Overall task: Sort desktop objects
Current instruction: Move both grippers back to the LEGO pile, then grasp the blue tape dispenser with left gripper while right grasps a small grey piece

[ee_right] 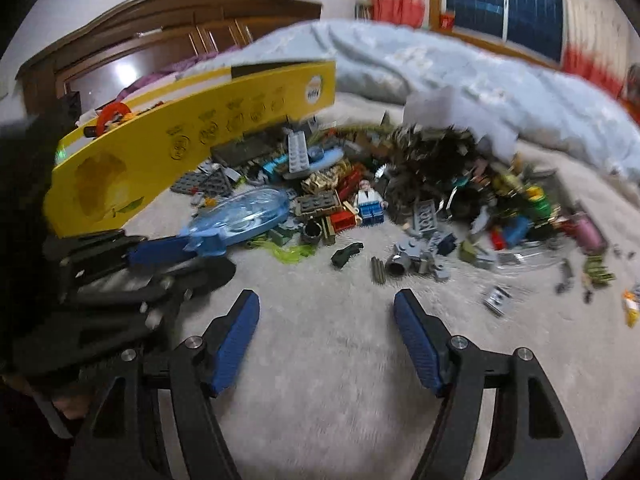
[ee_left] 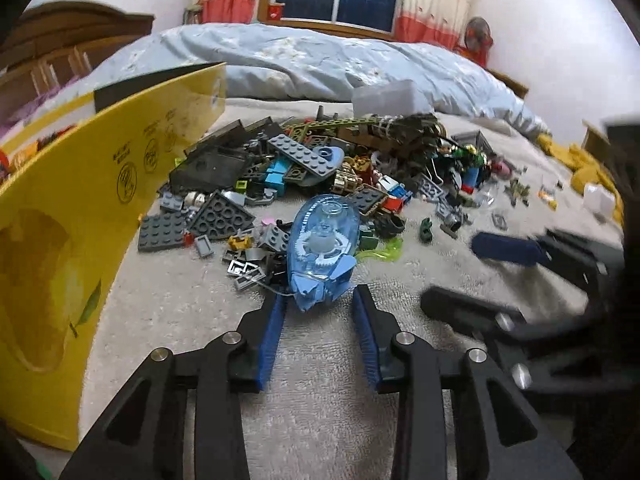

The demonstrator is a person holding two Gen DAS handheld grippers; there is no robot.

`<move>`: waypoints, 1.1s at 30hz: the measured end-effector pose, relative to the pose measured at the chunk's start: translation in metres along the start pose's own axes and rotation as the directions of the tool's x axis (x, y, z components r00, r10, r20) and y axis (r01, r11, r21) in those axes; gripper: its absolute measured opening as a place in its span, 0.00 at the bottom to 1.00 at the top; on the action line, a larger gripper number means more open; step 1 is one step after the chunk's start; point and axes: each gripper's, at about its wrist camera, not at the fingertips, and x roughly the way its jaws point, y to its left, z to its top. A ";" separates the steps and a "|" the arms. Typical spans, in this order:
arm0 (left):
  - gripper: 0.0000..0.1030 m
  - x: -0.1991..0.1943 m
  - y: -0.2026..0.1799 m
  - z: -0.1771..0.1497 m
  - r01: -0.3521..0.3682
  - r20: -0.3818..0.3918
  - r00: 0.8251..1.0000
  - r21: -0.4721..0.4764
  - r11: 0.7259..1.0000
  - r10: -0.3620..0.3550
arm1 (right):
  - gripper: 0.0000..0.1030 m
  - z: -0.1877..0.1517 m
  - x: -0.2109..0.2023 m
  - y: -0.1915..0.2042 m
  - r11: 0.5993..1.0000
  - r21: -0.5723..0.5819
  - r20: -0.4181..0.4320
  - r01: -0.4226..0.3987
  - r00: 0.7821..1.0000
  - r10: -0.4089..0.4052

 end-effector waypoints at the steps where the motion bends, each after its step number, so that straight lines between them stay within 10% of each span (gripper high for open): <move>1: 0.35 0.000 0.000 0.000 0.000 -0.003 1.000 0.003 1.000 0.000 | 0.67 0.002 0.003 -0.002 1.000 0.005 -0.006 -0.005 1.000 0.005; 12: 0.35 -0.003 -0.001 0.014 -0.004 0.001 1.000 -0.009 1.000 0.004 | 0.66 0.024 0.030 -0.008 0.999 0.019 -0.063 0.048 0.997 -0.047; 18: 0.35 0.011 0.001 0.024 -0.002 -0.003 1.000 -0.058 0.998 0.002 | 0.23 0.025 0.029 -0.017 0.997 0.063 -0.043 0.055 0.998 -0.052; 22: 0.34 0.002 -0.003 0.025 0.015 0.062 0.998 -0.062 0.998 -0.011 | 0.17 0.022 0.022 -0.026 0.994 0.109 -0.013 0.014 1.000 -0.012; 33: 0.34 -0.052 -0.005 0.028 -0.018 0.272 0.962 0.005 1.000 0.016 | 0.17 0.015 -0.037 -0.036 0.986 0.169 0.274 -0.002 0.961 -0.045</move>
